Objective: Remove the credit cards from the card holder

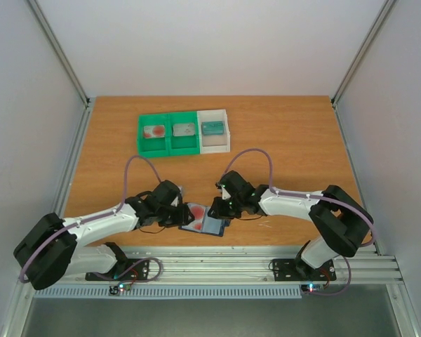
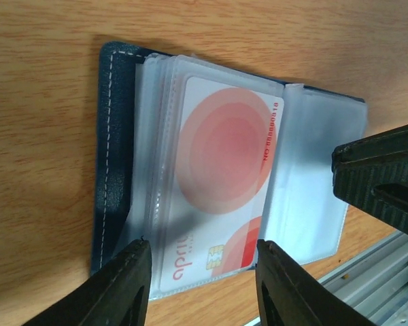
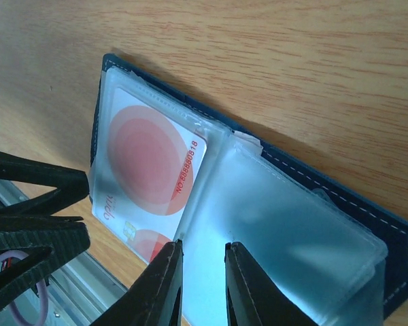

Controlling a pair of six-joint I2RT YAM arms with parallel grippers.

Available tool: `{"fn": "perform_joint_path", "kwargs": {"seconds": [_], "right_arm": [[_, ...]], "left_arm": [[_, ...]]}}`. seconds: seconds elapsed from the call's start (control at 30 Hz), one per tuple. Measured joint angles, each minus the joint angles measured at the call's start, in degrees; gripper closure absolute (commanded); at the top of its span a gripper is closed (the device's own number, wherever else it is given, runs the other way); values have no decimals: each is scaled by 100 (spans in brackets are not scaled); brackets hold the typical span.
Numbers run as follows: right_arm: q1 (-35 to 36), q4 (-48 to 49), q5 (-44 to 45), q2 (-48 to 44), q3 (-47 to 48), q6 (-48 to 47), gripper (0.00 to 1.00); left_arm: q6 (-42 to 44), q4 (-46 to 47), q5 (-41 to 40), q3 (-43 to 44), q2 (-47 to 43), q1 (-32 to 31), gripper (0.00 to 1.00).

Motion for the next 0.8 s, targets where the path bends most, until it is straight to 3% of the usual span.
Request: {"fn": "perform_joint_path", "kwargs": {"seconds": [0.43,0.8], "right_arm": [[4,107,-76,118,9,44,81],[4,109,-15,118,9,42,82]], "left_arm": [[-85,341,269,-133,302,-7,71],[-756,1633,802,-579,415,-114,71]]}}
